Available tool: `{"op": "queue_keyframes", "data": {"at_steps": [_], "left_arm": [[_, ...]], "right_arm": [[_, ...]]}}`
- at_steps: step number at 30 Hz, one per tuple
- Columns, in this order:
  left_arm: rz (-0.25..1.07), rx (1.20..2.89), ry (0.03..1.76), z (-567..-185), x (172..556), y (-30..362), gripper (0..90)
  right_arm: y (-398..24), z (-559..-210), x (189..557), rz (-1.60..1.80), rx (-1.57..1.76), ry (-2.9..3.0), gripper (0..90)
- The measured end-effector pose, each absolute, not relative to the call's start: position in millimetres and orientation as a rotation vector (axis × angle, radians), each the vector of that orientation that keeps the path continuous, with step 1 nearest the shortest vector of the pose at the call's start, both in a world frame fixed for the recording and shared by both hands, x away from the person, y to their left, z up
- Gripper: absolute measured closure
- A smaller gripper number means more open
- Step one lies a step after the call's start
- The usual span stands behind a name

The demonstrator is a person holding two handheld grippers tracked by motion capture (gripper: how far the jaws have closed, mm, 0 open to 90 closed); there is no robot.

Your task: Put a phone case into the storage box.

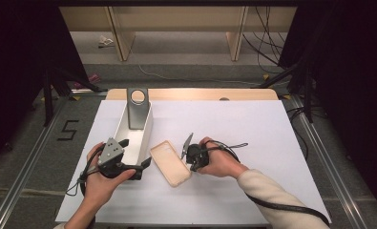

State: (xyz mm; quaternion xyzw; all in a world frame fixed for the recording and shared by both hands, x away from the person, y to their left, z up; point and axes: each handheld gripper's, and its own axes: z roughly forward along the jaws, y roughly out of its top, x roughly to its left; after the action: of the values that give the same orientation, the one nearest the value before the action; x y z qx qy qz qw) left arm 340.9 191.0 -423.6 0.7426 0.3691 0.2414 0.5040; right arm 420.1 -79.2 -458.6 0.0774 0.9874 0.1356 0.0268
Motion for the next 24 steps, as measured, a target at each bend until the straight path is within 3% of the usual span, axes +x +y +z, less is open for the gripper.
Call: {"op": "queue_keyframes", "data": {"at_steps": [12,24], "left_arm": [[0.584,1.793,0.89,-423,340,191,0.0],[0.586,1.792,0.89,-423,341,192,0.0]], "right_arm": [[-58,-461,389,0.448,0.167,3.08,90.0],[-32,-463,384,0.538,0.157,3.108,90.0]]}}
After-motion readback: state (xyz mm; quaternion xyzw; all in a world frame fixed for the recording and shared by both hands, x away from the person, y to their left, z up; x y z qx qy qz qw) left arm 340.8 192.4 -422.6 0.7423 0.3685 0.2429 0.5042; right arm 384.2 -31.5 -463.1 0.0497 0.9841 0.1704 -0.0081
